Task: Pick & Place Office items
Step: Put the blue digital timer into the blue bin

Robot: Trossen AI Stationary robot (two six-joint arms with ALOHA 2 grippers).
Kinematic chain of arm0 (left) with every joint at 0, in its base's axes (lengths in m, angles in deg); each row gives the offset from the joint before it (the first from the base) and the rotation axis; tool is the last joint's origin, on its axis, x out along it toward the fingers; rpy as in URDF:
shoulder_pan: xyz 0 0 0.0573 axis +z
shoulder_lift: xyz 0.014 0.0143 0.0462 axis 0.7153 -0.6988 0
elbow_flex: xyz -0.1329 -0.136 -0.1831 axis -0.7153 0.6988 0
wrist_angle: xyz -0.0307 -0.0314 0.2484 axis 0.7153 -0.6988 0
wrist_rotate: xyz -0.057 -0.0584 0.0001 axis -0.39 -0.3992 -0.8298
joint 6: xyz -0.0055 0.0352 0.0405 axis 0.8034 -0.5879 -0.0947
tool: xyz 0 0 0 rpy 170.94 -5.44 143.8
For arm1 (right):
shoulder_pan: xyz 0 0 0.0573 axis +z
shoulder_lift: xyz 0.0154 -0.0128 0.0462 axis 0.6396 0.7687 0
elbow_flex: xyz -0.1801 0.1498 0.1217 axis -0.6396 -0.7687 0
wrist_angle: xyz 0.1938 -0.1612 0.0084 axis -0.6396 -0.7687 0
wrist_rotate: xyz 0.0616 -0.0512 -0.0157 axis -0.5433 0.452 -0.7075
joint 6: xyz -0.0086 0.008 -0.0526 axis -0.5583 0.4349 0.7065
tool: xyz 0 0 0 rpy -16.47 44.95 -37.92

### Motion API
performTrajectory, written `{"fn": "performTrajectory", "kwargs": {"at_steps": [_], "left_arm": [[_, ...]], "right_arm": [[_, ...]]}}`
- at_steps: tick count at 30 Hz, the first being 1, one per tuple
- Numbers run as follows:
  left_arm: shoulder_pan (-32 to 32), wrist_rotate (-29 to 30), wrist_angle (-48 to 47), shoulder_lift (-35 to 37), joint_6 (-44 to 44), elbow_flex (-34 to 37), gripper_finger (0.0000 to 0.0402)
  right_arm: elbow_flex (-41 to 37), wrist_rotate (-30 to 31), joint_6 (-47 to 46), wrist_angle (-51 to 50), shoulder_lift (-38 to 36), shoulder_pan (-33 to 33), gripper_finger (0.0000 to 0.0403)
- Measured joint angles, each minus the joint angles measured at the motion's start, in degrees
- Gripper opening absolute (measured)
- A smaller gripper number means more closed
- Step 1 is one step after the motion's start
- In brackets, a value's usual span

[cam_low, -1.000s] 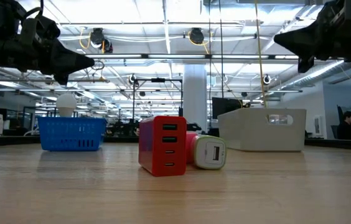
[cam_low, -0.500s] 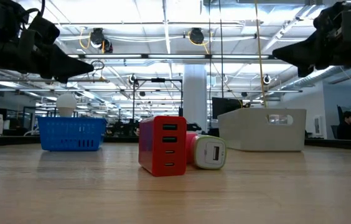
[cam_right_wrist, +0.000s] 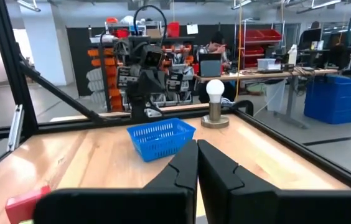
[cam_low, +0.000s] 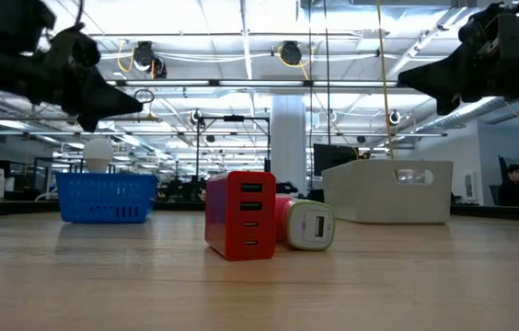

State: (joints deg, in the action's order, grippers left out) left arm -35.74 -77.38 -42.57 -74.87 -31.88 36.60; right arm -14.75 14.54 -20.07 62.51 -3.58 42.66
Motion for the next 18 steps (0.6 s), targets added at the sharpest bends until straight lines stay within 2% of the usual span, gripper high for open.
{"fn": "performTrajectory", "kwargs": {"at_steps": [4, 10, 13, 18], "left_arm": [[-1.6, 0.2, -7.8, -6.7, 0.0, -9.3, 0.0004], [-4.1, -0.5, -16.5, -21.4, -4.8, -25.0, 0.0007], [-4.8, -2.8, -20.6, -29.6, -6.9, -31.5, 0.0007], [-6.3, -10.1, -22.3, -43.0, -11.9, -40.1, 0.0008]], "right_arm": [[0.0, 0.0, -0.2, 2.4, 1.3, 0.0, 0.0004], [0.0, 0.1, 0.0, 4.0, 2.4, 0.0, 0.0004], [0.0, 0.1, 0.3, 4.9, 2.5, 0.0, 0.0004], [0.0, 0.0, 0.4, 5.1, 2.5, 0.0, 0.0004]]}}
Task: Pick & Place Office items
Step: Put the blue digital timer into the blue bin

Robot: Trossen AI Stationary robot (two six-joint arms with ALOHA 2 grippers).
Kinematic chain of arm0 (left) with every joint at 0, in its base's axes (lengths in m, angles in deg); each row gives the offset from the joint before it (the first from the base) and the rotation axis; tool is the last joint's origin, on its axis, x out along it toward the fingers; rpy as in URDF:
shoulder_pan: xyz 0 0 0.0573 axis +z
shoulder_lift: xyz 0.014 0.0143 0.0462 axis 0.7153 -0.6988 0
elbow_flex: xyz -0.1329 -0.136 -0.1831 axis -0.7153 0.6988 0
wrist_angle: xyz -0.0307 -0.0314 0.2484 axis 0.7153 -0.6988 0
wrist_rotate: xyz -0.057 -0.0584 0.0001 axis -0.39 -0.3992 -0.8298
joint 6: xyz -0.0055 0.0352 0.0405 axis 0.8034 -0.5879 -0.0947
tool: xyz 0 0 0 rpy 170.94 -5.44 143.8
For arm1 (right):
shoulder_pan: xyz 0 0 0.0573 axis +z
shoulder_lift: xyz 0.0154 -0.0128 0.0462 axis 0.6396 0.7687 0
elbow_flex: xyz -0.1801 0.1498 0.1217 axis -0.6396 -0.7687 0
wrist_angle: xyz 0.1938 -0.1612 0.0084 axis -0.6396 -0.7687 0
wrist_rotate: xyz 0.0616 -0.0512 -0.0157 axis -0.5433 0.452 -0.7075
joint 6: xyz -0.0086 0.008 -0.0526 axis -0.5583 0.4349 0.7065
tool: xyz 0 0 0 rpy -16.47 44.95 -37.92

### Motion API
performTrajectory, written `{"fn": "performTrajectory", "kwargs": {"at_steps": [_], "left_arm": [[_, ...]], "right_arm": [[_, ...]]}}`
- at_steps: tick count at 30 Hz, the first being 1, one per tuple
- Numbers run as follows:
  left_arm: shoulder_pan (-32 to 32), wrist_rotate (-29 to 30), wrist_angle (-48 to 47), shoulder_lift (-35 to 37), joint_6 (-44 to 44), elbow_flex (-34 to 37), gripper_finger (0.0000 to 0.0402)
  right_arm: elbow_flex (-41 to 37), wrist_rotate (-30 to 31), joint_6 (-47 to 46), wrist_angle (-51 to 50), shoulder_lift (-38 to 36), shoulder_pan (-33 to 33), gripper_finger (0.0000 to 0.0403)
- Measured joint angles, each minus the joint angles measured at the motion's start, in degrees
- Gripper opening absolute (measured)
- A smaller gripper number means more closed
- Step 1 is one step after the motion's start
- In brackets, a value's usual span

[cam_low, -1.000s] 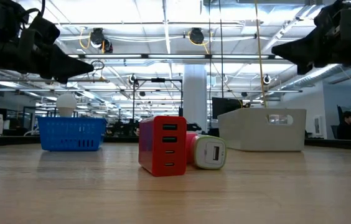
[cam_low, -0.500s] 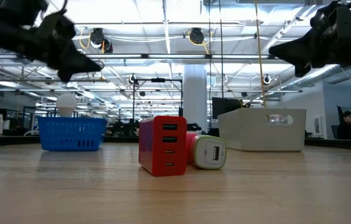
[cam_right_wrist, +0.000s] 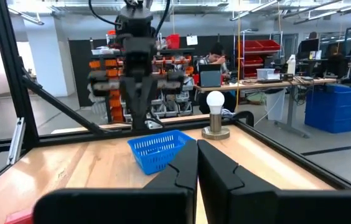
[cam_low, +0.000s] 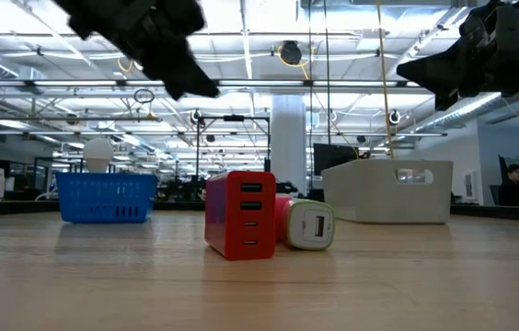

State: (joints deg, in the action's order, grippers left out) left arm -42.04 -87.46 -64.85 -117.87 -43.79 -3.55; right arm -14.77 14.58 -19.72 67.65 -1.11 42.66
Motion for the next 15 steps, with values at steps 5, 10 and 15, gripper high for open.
{"fn": "performTrajectory", "kwargs": {"at_steps": [5, 10, 15], "left_arm": [[-1.4, -4.1, -2.1, -11.9, -3.5, -7.6, 0.0008], [-1.5, -3.6, -5.2, -22.4, -4.9, -14.4, 0.0042], [-2.3, -6.3, -9.5, -30.3, -11.8, -19.6, 0.0131]], "right_arm": [[0.0, 0.0, -1.0, -0.1, 0.0, 0.0, 0.0004], [0.0, 0.0, 0.0, -0.5, 0.0, 0.0, 0.0004], [0.0, -0.1, -1.2, -0.5, 0.0, 0.1, 0.0004]]}}
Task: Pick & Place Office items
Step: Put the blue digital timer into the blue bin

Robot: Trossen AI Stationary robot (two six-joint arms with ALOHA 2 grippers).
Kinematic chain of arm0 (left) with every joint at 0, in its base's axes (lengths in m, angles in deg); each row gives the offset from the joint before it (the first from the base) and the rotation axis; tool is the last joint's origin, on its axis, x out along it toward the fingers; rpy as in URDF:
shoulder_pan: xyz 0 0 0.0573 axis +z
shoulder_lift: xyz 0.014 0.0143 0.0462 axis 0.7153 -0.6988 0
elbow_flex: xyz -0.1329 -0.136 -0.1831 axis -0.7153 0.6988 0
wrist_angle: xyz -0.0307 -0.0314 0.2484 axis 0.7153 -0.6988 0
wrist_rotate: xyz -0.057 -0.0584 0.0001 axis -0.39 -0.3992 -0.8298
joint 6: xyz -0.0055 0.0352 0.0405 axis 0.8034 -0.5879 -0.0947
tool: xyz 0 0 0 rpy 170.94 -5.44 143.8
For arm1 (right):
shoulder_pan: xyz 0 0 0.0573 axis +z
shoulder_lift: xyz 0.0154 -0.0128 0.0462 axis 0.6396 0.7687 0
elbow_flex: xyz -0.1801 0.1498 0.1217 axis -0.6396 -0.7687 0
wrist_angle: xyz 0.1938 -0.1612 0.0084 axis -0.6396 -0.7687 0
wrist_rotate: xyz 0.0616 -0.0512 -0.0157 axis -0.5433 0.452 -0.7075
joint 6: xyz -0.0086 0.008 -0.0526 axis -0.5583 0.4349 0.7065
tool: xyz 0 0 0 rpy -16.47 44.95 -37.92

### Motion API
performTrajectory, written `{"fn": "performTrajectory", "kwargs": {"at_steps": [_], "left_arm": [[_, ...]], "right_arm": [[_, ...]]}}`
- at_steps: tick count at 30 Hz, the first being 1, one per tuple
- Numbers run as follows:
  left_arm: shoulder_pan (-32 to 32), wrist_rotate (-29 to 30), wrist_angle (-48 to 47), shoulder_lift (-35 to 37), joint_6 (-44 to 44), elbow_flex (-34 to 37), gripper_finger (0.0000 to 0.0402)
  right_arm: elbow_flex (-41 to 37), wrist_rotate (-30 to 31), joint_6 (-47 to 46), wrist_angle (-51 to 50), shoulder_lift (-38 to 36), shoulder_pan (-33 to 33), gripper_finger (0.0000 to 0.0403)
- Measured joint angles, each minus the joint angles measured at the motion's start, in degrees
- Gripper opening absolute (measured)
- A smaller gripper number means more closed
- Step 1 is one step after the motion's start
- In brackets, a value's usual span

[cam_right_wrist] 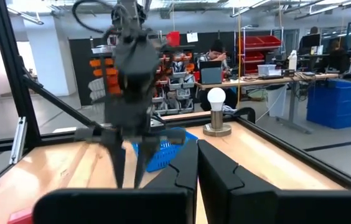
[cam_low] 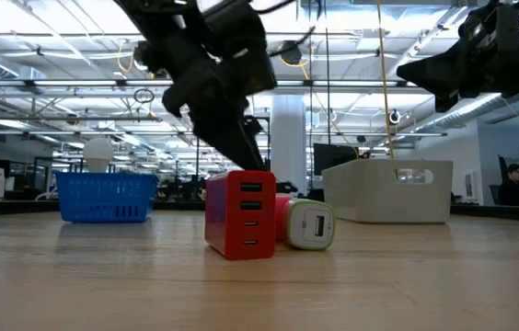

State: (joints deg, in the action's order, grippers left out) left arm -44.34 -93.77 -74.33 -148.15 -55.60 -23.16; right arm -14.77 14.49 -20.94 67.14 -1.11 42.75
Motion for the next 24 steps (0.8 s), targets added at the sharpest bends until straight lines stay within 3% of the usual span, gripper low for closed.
{"fn": "performTrajectory", "kwargs": {"at_steps": [7, 12, 16, 24], "left_arm": [[-2.4, -1.8, -6.4, -6.6, -8.4, -8.6, 0.0271], [-3.3, -0.1, -12.0, -9.7, -12.7, -12.8, 0.0329], [-3.8, 4.0, -12.9, -11.4, -15.6, -12.9, 0.0341], [-3.7, 4.1, -12.3, -14.1, -16.6, -13.0, 0.0314]], "right_arm": [[0.0, 0.0, -2.2, -2.3, 0.4, 1.4, 0.0004], [0.0, 0.0, -2.3, -2.6, 1.0, 2.0, 0.0004], [0.0, 0.0, -3.3, -2.5, 1.5, 2.0, 0.0004], [0.0, 0.1, -3.7, -2.2, 2.3, 2.0, 0.0004]]}}
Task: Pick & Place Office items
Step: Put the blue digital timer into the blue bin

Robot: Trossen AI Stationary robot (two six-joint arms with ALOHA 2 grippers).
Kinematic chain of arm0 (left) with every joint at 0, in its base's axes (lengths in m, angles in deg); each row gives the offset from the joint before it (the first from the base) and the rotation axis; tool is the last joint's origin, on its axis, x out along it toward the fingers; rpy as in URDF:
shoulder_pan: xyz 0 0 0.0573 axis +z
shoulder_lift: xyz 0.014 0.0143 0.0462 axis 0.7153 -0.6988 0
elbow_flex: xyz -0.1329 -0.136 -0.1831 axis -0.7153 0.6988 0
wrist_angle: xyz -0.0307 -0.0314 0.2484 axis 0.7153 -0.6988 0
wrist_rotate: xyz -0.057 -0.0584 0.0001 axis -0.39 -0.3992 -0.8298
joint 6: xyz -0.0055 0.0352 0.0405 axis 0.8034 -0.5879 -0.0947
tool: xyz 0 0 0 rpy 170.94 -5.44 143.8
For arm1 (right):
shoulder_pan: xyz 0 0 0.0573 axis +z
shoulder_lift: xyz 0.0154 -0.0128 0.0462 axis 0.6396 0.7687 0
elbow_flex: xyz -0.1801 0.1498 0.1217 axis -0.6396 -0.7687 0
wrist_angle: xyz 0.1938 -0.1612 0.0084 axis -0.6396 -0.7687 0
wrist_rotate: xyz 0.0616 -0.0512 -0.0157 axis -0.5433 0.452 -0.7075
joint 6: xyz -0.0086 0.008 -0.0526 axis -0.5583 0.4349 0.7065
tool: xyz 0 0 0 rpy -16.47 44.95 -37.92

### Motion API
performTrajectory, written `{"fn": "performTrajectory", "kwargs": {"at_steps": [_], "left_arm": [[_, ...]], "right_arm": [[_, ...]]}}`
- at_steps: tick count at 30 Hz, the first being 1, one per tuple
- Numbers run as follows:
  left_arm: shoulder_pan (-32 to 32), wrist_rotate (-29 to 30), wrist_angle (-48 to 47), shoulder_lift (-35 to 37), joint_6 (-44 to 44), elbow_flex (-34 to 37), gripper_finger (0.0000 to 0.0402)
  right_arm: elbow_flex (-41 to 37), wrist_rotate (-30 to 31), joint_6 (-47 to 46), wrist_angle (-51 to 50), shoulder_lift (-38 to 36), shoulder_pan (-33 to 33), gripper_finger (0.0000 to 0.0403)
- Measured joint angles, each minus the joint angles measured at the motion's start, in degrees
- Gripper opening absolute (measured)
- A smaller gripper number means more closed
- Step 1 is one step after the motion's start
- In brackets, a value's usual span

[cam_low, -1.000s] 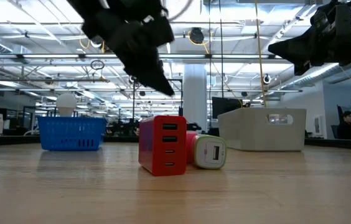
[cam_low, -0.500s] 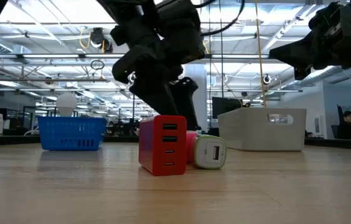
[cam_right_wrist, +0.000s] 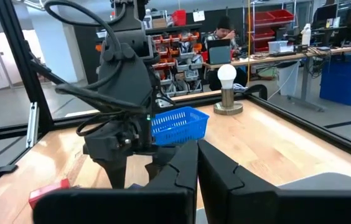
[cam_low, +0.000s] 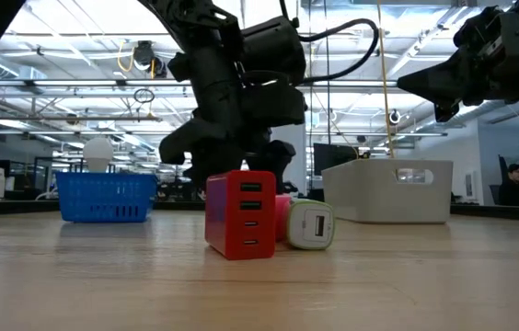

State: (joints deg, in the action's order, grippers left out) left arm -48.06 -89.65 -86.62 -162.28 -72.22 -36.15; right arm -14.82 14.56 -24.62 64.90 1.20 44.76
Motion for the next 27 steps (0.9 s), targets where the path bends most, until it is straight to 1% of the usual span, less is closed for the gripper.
{"fn": "performTrajectory", "kwargs": {"at_steps": [3, 6, 9, 12, 13, 19, 24, 27], "left_arm": [[0.0, 0.0, 0.0, -0.1, 0.2, 0.0, 0.0292], [0.0, -0.1, -0.1, -0.1, 0.2, 0.0, 0.0259], [0.0, -0.6, -0.3, -0.2, 0.4, 0.0, 0.0217], [-0.1, -1.8, -0.2, -0.2, 1.3, 0.0, 0.0164], [0.0, -1.9, -0.1, -0.2, 1.8, 0.0, 0.0153], [-0.5, -1.4, -0.9, 0.3, 2.7, 0.0, 0.0153], [-1.7, 4.4, -3.6, 3.8, 2.8, 0.2, 0.0153], [-2.2, 6.1, -5.7, 7.9, 3.5, 0.2, 0.0153]], "right_arm": [[0.0, 0.0, 0.1, 0.1, 0.0, 0.0, 0.0004], [0.0, 0.0, 0.1, 0.1, 0.0, 0.0, 0.0004], [0.0, 0.1, 0.2, 0.1, 0.0, 0.0, 0.0004], [0.0, 0.1, 0.2, 0.1, 0.1, 0.0, 0.0004], [0.0, 0.1, 0.1, 0.1, 0.0, 0.0, 0.0004], [0.0, 0.0, 0.0, 0.1, 0.1, 0.0, 0.0004], [0.0, 0.0, 0.0, 0.1, 0.1, 0.0, 0.0004], [0.0, 0.0, 0.0, 0.1, 0.2, 0.0, 0.0004]]}}
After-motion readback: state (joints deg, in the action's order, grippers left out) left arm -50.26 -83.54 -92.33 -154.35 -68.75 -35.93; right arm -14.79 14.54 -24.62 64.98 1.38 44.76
